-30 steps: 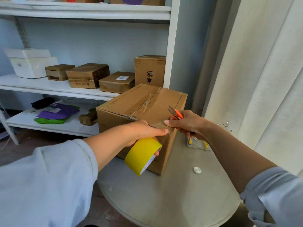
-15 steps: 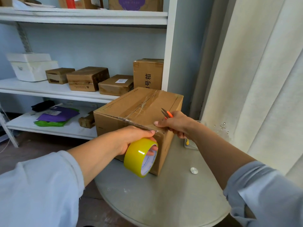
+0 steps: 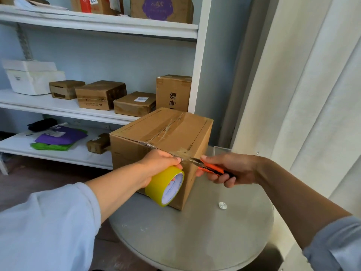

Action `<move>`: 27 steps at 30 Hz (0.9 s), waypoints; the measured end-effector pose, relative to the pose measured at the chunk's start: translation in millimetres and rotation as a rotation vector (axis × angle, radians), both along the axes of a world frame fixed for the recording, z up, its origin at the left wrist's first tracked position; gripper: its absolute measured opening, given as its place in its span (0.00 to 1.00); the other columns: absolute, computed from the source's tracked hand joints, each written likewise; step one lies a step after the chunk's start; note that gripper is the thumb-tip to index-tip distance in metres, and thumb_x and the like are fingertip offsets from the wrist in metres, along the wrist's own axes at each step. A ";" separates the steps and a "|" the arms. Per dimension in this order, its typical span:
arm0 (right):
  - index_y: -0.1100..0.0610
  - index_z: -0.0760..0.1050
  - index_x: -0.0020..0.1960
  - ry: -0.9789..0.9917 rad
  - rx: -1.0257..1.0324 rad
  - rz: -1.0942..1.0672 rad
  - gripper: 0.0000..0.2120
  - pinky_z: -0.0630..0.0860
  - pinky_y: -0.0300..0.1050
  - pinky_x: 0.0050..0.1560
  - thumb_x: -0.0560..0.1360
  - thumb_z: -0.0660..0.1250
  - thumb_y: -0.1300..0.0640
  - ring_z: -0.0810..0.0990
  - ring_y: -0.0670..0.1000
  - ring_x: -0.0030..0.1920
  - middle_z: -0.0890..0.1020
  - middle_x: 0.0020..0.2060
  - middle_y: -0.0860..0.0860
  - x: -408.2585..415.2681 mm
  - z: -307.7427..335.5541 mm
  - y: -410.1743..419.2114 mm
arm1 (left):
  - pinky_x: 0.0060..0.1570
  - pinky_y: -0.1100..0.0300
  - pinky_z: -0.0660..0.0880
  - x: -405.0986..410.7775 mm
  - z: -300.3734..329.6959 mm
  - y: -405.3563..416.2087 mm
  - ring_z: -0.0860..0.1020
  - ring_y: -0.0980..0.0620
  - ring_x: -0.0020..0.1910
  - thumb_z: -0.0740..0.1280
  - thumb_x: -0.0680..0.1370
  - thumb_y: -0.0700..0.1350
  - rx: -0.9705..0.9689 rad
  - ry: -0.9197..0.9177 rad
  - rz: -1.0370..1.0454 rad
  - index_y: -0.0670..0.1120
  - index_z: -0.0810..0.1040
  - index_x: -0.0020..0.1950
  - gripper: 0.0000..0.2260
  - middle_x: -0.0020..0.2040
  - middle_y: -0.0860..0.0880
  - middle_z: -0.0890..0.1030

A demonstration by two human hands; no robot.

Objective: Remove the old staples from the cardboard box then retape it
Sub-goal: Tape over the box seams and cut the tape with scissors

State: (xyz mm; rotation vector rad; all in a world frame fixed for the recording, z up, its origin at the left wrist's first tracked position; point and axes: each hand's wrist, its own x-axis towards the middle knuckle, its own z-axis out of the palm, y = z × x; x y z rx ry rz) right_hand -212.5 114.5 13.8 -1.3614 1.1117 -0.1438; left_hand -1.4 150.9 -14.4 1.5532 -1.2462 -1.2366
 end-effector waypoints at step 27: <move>0.56 0.76 0.44 0.144 -0.087 -0.087 0.18 0.51 0.34 0.23 0.80 0.57 0.45 0.57 0.42 0.24 0.67 0.25 0.47 34.4 -0.9 -3.3 | 0.30 0.66 0.77 9.1 3.5 3.7 0.79 0.53 0.32 0.68 0.77 0.43 0.020 0.014 -0.125 0.42 0.82 0.46 0.06 0.38 0.45 0.82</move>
